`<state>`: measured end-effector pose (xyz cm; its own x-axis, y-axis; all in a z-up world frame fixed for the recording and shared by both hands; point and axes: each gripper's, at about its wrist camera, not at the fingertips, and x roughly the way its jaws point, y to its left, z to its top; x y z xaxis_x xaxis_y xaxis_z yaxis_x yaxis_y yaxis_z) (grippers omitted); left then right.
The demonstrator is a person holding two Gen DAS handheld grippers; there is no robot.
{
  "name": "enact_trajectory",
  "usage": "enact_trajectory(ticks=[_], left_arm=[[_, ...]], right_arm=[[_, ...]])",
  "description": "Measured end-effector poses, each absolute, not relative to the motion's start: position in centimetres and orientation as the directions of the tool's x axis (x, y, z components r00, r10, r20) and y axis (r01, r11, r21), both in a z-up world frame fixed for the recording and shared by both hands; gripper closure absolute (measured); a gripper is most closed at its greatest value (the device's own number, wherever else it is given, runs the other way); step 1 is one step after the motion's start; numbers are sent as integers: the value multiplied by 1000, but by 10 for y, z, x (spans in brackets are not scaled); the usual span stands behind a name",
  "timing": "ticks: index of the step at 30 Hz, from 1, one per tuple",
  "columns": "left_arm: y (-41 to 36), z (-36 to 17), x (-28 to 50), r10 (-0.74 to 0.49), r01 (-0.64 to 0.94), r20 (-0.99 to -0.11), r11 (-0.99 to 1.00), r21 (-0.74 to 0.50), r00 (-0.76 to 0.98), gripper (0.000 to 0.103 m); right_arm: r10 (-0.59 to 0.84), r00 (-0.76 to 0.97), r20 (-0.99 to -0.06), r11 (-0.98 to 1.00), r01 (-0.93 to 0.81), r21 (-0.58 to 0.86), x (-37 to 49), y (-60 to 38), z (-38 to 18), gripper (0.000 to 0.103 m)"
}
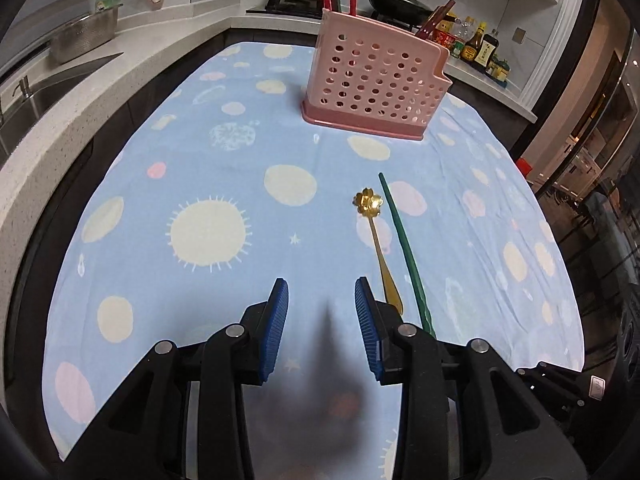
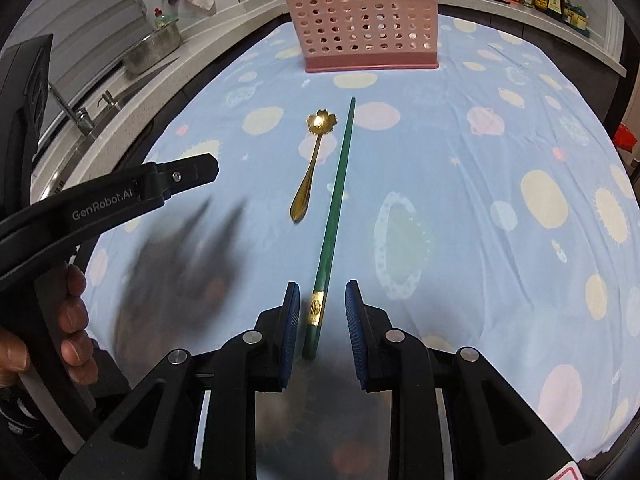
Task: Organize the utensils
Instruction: 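Grasp the gold spoon with the left tool while the right tool grasps the last green chopstick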
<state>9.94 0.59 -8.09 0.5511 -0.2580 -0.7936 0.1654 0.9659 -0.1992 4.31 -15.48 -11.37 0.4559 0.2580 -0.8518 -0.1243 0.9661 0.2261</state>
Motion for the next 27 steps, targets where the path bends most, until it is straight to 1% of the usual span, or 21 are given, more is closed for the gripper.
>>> enact_trajectory(ticks=[6,11,16,27], left_arm=[[6,-89,90,-257,168,-807,966,-196,532,70],[5,-91,87,-264,171,-813,964,-203,519,70],[1,-93,88,-271,179,-815,962,-207,511,70],[-14,-95,89,-296,219,-820,952,-214,489,68]], right_arm=[[263,433,-862,965,-133,228,42,-152,-119,79],[251,430,-867,968,-130,215,43,-151,-121,82],[227,435,-871,974,-112,198,45,-155,-123,95],[190,471,-861,979,-22,204,47,-182,-122,96]])
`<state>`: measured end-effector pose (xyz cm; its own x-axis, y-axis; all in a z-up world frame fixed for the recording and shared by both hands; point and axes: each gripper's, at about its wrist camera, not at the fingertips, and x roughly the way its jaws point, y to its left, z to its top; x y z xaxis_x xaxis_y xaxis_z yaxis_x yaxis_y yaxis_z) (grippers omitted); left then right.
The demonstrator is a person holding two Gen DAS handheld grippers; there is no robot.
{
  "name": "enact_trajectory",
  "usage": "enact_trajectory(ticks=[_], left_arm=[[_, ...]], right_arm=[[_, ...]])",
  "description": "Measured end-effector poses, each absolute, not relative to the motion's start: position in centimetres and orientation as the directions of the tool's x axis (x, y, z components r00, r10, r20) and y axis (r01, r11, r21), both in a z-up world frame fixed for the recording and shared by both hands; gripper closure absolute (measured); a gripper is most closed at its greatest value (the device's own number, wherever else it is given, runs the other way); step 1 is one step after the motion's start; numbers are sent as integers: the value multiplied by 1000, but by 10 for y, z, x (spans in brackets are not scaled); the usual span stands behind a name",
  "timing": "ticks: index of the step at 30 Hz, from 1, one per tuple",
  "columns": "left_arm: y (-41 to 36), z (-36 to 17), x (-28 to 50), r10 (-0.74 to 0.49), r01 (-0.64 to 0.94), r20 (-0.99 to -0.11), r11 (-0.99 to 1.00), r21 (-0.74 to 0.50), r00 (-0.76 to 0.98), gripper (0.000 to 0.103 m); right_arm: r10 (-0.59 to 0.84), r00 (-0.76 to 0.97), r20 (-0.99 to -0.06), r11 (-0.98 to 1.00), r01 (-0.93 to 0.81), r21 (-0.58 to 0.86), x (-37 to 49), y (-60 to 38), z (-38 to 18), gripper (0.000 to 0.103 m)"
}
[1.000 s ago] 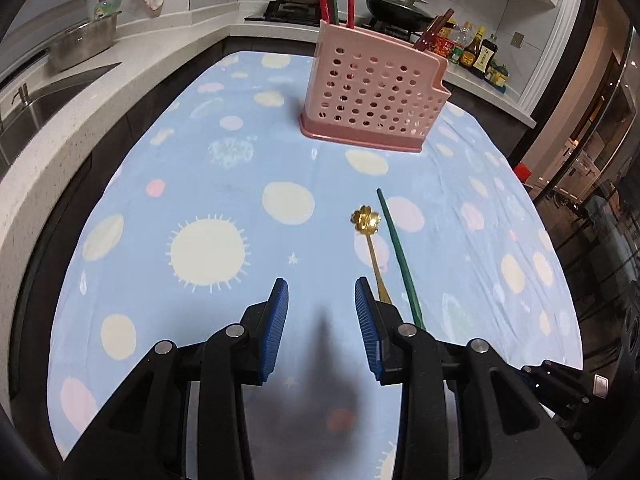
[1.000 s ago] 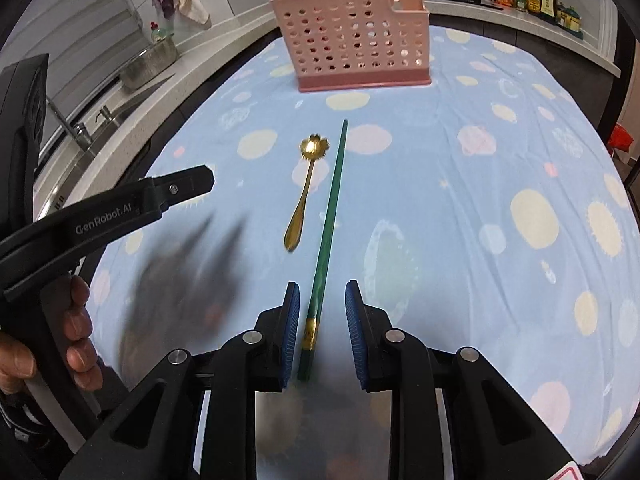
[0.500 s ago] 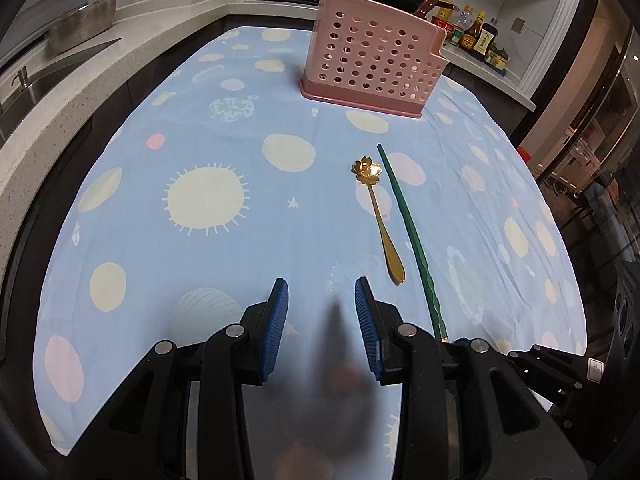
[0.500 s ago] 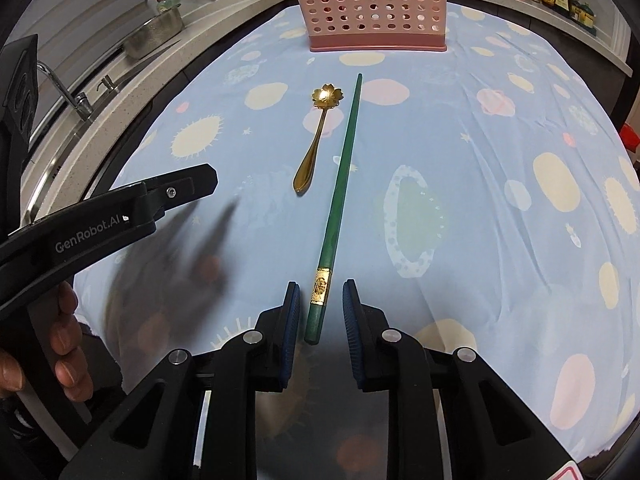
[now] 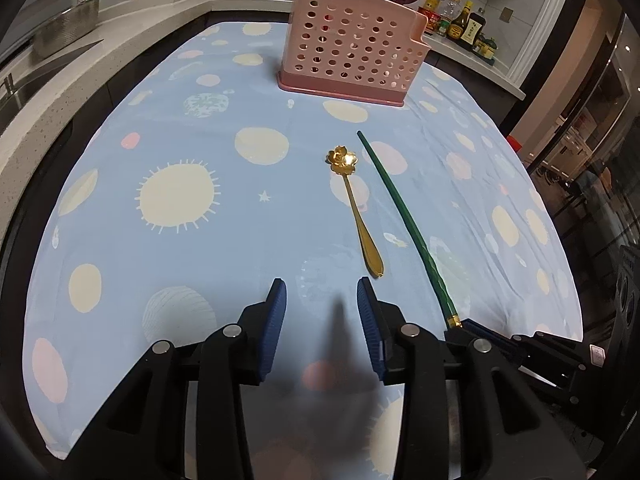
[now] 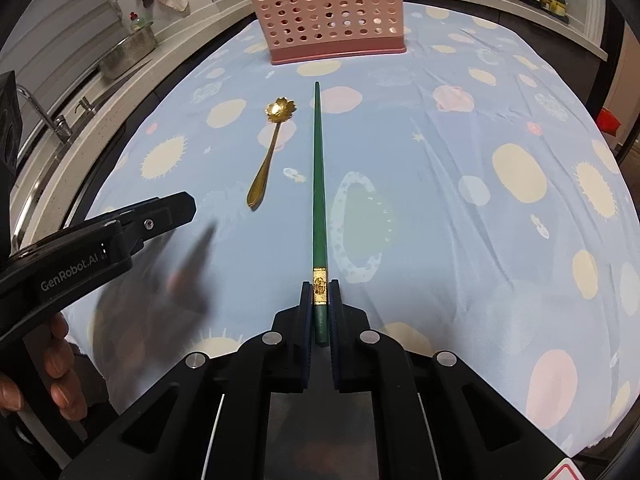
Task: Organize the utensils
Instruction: 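Grasp the gold spoon with the left tool while the right tool grasps the last green chopstick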
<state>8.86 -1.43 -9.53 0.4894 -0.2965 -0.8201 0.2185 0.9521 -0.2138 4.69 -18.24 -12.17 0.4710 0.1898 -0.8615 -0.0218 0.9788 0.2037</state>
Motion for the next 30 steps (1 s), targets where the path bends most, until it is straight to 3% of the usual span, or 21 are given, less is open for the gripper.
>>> enact_trajectory(ticks=[4,14,25,30], left_arm=[[-23,-95,91,-310,233,-817,947,-221,486,60],[-50,-104,113,-345,262,-815,933,-245,466,61],[-57,-118,119,-337,251,-834,936,-246,437,91],[-54,-117,117,-349,254,-830,932,-259,435,91]], right_arm=[[184,476,-860,976,14,217,48,-194,-123,96],[196,480,-855,969,39,244,50,-202,-125,96],[220,481,-849,962,37,271,51,-206,-126,96],[219,481,-849,962,39,270,51,-206,-126,96]])
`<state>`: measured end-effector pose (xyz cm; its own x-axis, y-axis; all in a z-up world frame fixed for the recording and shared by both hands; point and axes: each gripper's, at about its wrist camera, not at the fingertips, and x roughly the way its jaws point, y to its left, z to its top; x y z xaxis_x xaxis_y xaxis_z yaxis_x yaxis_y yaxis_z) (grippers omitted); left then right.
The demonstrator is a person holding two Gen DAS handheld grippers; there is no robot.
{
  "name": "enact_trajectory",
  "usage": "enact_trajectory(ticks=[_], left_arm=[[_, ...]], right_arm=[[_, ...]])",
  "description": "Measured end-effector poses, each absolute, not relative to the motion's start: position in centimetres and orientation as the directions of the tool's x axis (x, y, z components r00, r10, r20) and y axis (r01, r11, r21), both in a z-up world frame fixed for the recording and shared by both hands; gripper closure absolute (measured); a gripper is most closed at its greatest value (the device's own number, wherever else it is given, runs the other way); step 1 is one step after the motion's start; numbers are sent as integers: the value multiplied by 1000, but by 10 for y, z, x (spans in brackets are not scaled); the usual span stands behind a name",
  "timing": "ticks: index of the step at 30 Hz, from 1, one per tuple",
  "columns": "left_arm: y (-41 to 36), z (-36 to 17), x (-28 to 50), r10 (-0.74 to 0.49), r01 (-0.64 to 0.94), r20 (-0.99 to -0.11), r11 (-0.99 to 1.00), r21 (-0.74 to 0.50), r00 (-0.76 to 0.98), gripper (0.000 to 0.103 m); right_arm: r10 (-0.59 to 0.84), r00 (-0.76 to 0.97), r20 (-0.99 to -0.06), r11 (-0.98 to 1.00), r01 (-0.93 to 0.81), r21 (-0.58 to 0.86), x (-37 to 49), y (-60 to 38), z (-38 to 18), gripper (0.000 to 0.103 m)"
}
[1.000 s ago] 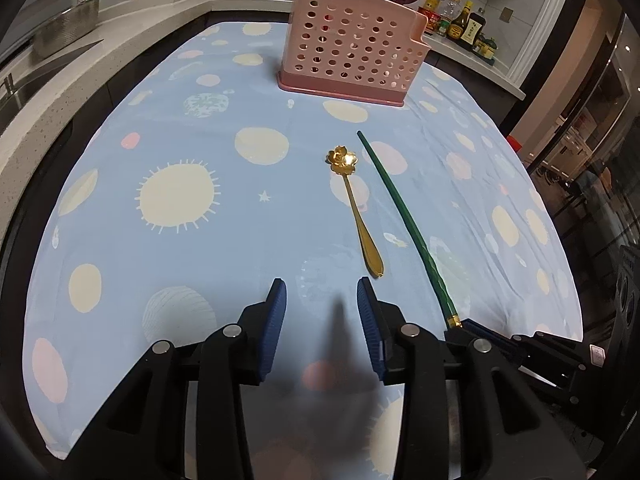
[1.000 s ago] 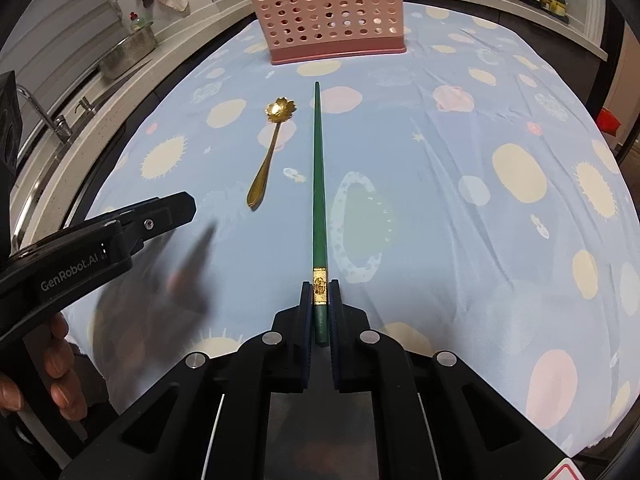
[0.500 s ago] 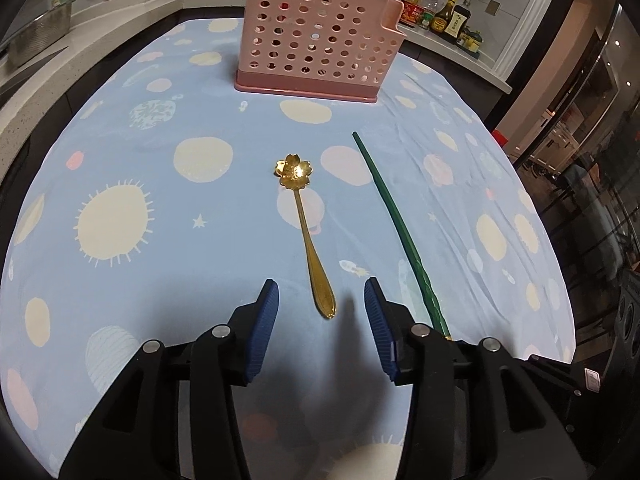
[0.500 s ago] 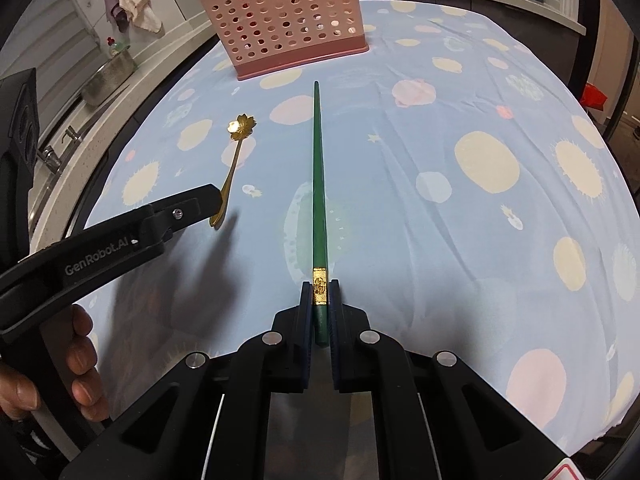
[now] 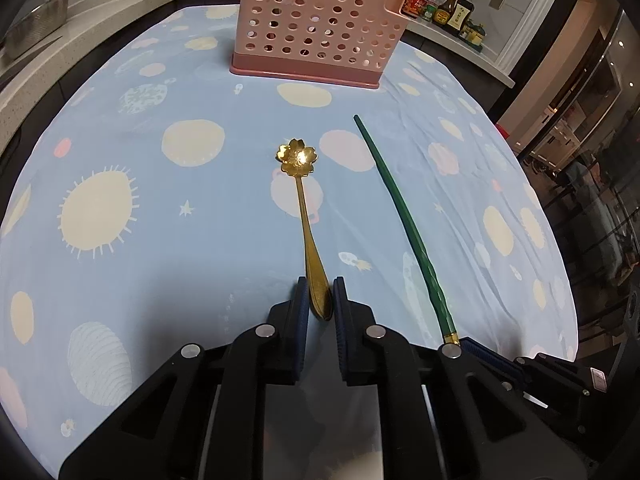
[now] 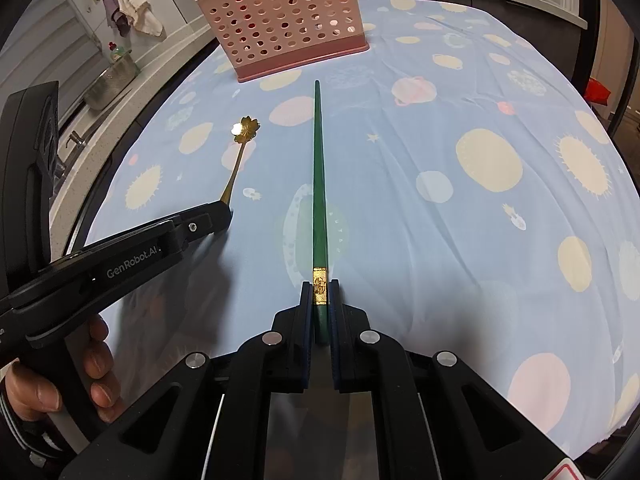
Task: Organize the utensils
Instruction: 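Grasp the gold spoon with the left tool while the right tool grasps the last green chopstick, then lift and carry the gold spoon and green chopstick over the pink holder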
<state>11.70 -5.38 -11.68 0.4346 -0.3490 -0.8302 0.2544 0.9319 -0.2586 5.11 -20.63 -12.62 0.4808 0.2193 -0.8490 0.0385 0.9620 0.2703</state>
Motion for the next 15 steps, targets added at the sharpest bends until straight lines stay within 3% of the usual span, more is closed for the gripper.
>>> enact_trajectory(ticks=[15], left_arm=[[-21,-77,100,-364,217,-782,931,-293,506,94]], right_arm=[[214,511,-832,962,37,270,45,-206,-110,96]])
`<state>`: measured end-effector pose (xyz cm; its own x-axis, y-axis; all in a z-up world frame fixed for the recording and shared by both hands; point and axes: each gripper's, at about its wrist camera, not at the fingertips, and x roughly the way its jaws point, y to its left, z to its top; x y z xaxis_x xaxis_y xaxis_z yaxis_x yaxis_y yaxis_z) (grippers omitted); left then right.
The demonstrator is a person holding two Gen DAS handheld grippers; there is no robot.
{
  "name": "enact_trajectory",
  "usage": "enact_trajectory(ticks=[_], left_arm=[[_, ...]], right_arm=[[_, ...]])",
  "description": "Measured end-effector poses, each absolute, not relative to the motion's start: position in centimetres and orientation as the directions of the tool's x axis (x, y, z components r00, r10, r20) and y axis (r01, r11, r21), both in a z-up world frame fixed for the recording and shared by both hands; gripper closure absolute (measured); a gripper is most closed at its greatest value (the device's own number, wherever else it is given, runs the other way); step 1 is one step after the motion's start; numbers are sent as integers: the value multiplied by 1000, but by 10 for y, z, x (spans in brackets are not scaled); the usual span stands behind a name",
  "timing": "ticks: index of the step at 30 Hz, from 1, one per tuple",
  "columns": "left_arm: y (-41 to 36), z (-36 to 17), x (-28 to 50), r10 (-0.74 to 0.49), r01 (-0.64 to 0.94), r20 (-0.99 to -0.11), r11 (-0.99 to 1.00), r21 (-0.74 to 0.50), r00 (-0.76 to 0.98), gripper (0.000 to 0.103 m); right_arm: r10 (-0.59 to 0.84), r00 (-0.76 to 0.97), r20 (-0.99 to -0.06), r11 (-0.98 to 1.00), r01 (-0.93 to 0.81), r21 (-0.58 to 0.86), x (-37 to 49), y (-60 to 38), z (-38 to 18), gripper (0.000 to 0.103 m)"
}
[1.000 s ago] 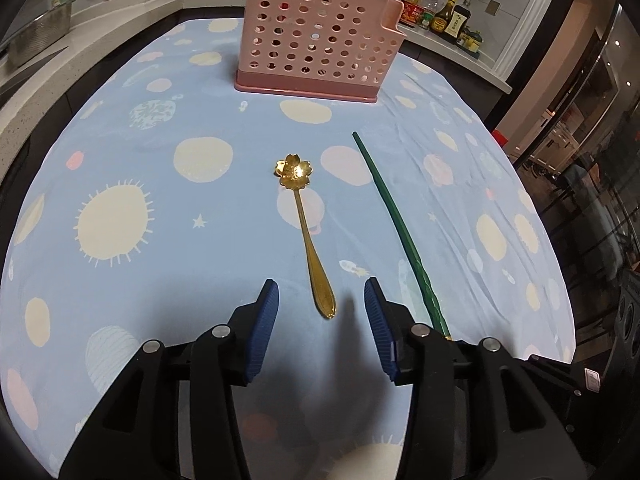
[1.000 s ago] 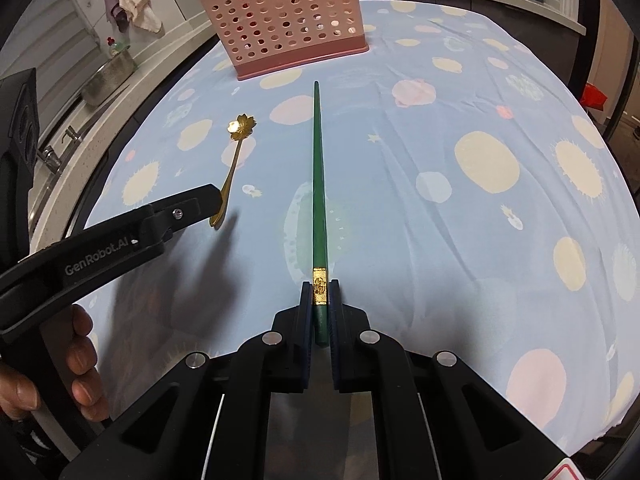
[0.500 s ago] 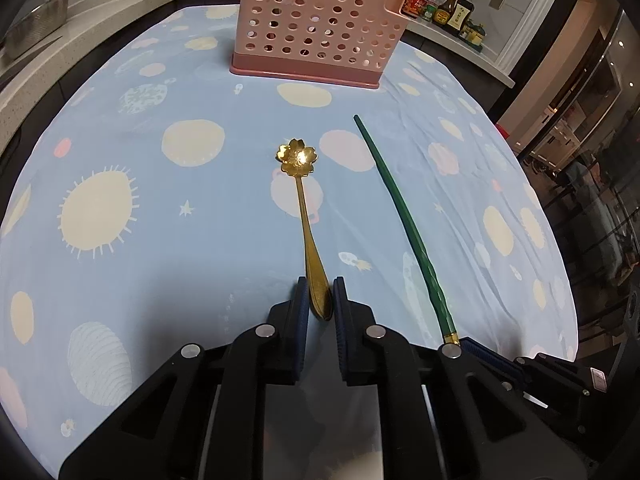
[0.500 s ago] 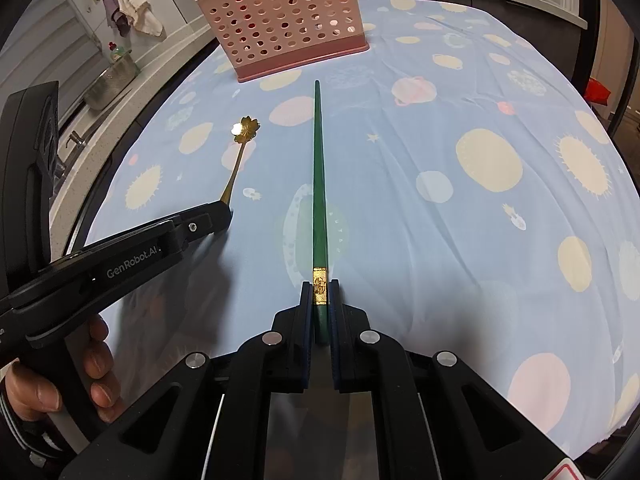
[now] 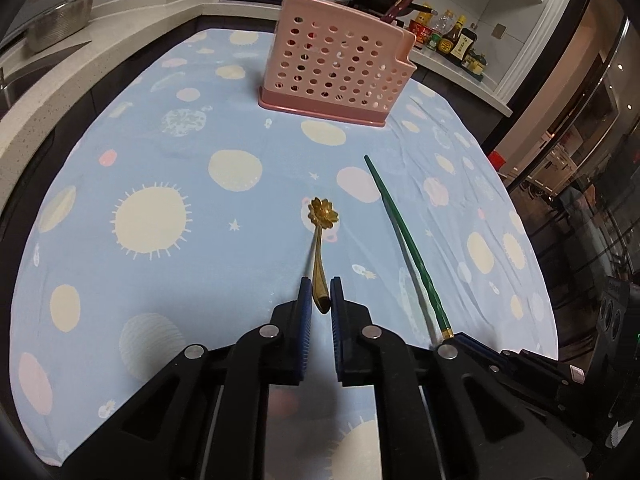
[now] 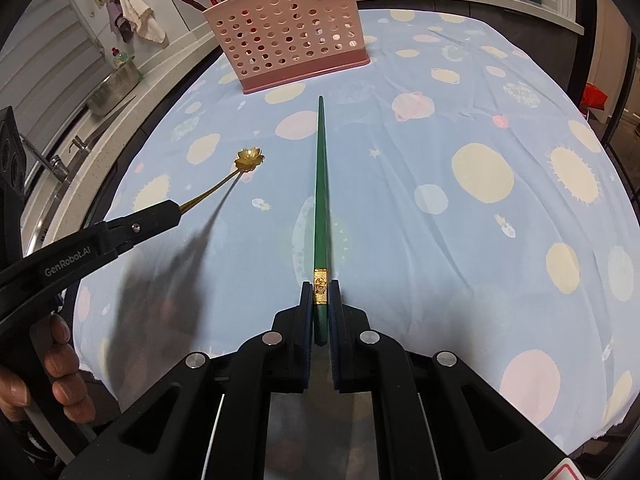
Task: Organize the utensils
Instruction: 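Lift and carry the gold spoon and green chopstick over the pink holder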
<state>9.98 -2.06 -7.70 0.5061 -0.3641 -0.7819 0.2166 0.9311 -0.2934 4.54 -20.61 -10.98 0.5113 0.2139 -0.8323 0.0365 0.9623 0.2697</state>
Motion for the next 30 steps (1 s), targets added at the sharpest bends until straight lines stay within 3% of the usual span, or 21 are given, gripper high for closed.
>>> enact_trajectory(ticks=[7,20,30], left_arm=[[-14,-55,99,-366,221,-752,931,-291,549,102],[-11,-14,106,-376,250,-696,926,-281,611,102],[-14,21,122,-390,282,-648,921,-269,654,102]], right_arm=[[220,561,-798,957,34,288,43,-210,-84,96],[224,671,-707,944,32,329,54,-230,-19,96],[224,779,-586,931,7,365,80,-248,40,96]])
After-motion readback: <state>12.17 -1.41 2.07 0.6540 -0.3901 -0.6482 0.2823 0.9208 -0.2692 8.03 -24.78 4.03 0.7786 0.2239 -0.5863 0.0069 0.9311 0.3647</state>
